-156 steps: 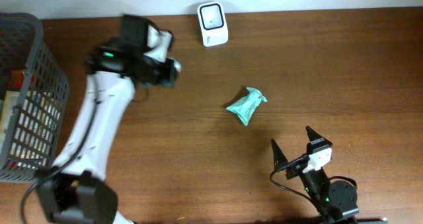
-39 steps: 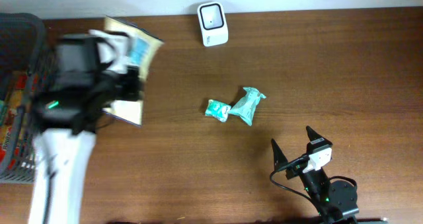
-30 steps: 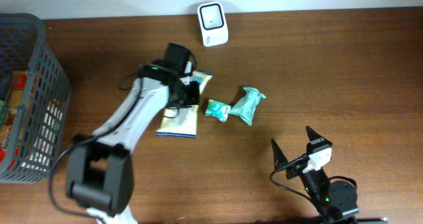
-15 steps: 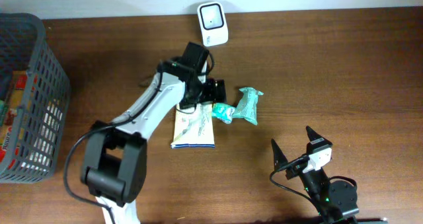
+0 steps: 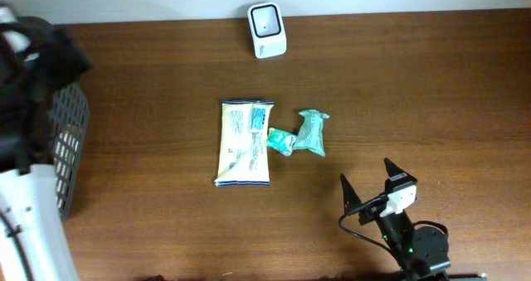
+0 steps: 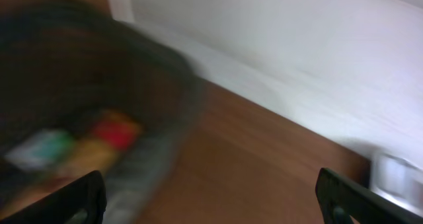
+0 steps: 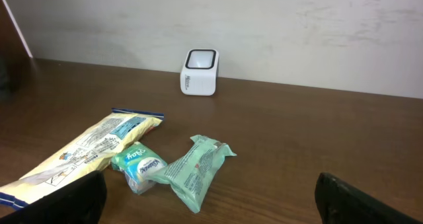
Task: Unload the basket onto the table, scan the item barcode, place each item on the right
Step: 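Lay the bagged package left of the tissue pack and release, then grasp the orange spaghetti package in the basket with the left gripper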
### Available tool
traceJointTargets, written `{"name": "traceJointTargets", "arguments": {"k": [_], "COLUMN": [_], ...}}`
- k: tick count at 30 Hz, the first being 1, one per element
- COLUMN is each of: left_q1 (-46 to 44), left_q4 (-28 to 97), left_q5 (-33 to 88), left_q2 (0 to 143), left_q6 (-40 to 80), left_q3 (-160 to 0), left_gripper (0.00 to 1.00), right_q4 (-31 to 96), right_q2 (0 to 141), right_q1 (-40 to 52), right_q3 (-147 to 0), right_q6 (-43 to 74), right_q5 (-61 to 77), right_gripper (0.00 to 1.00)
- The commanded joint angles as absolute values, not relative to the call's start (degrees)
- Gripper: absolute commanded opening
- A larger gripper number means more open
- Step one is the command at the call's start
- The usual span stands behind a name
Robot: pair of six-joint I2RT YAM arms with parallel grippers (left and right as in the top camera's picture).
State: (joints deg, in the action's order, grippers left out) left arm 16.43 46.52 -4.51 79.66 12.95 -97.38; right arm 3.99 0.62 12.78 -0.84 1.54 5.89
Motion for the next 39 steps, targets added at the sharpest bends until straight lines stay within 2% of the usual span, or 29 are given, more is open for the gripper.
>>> {"name": "traceJointTargets", "arguments": {"k": [1, 4, 6, 8, 10, 16, 24, 38, 39], "left_q1": [30.4, 36.3, 38.6, 39.1, 39.3, 40.6, 43.6, 43.8, 43.8], "left_q4": [44.6, 42.3, 41.1, 41.8, 42.4, 42.9, 44.2, 42.5, 42.5], "left_q5": [-8.4, -7.4, -6.9, -6.9, -7.5, -8.9, -8.1, -6.9, -6.8], "left_q2": [80.7, 84.3, 88.9, 93.3, 96.2, 103.2, 112.6, 125.4, 125.9], "left_q6": [9.2, 5.3, -2.9, -12.7, -17.6, -26.9, -32.9, -35.9, -35.8], "left_q3": [-98.1, -98.1, -98.1, -97.9, -97.5, -97.5, -97.3, -95.7, -95.7], "left_gripper": [1.0, 1.0, 0.99, 0.99, 0.99, 0.99, 0.99, 0.99, 0.97], "right_q4": [4.0, 4.0, 4.0, 4.0, 4.0, 4.0, 4.0, 4.0, 4.0], "right_q2": [0.3, 0.3, 0.3, 0.3, 0.3, 0.3, 0.3, 0.3, 0.3], "right_q1": [12.4, 12.4, 12.4, 12.4, 12.4, 12.4, 12.4, 12.4, 12.4], "right_q3": [-0.3, -0.3, -0.3, -0.3, -0.3, -0.3, -0.3, -0.3, -0.3], "right_q6": [1.7, 1.7, 1.7, 1.7, 1.7, 1.7, 1.7, 1.7, 1.7], "right_q5": [5.5, 5.6, 5.5, 5.5, 5.5, 5.5, 5.5, 5.5, 5.5], "right_gripper": [0.99, 0.99, 0.99, 0.99, 0.99, 0.99, 0.99, 0.99, 0.99]}}
